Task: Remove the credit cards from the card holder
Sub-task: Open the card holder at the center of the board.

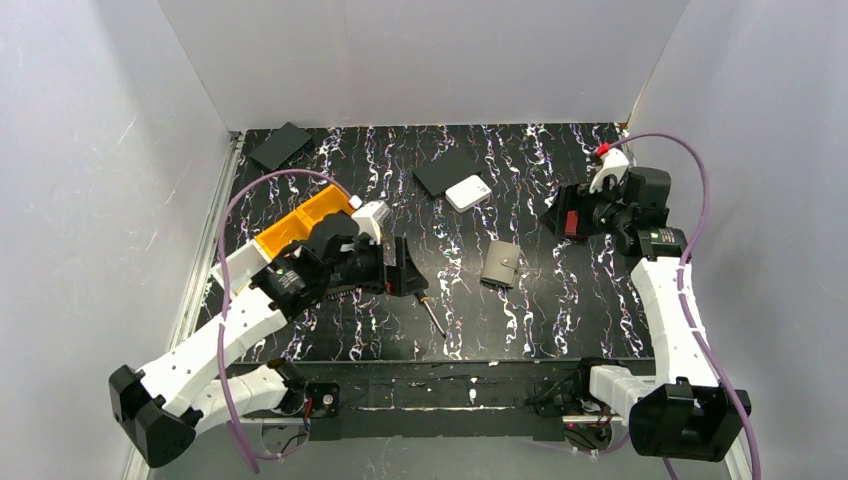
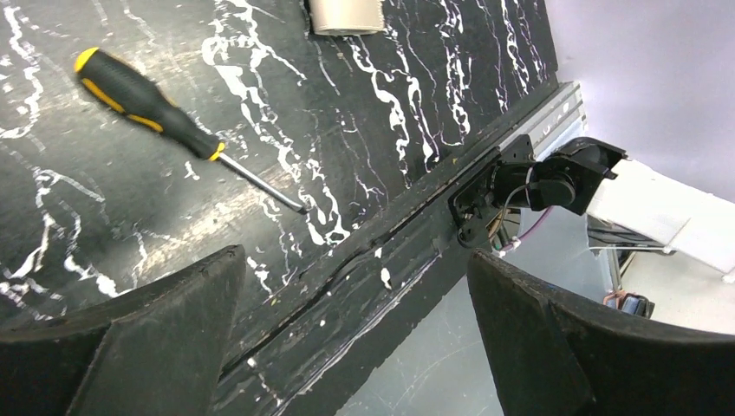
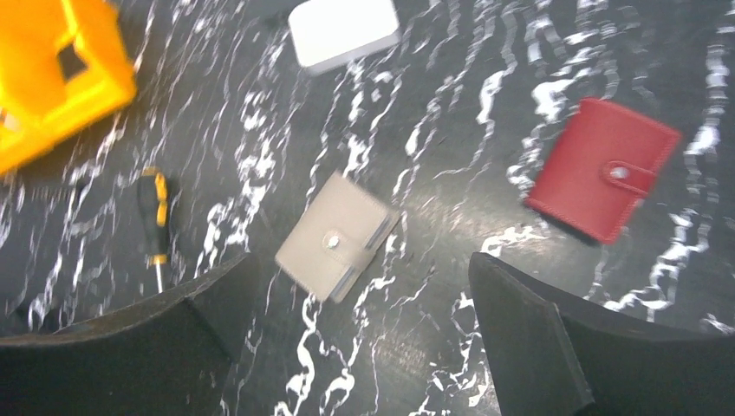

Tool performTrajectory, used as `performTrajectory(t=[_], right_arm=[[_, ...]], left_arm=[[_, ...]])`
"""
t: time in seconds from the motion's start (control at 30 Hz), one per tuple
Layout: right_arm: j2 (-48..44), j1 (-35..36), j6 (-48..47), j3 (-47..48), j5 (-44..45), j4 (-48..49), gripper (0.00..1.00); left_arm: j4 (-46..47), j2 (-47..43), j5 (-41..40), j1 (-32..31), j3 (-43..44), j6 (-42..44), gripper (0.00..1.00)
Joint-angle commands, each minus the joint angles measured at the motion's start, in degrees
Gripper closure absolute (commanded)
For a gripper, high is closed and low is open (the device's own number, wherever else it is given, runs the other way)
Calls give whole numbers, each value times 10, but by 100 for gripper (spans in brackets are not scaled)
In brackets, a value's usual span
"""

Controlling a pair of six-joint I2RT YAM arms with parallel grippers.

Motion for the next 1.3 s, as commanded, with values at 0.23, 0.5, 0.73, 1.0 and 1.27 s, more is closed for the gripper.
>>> performTrajectory(t=[0.23,0.5,0.73,1.0,1.27], right_arm=[[70,7,-168,-66,-247,-13,0],[170,15,-134,-97,-224,34,0],[205,47,-113,-111,-167,79,6],[219,116,-271,-68,-64,32,18],[240,189,-322,-54,15,47,29]], left_arm=[[198,131,-67,-109,-30,-43,1],[282,236,-91,-127,-21,-71,1],[281,331,-124,-130,34,-52,1],[232,440,-103,-121,117,-42,1],[269,458,-62,-108,103,-80,3]])
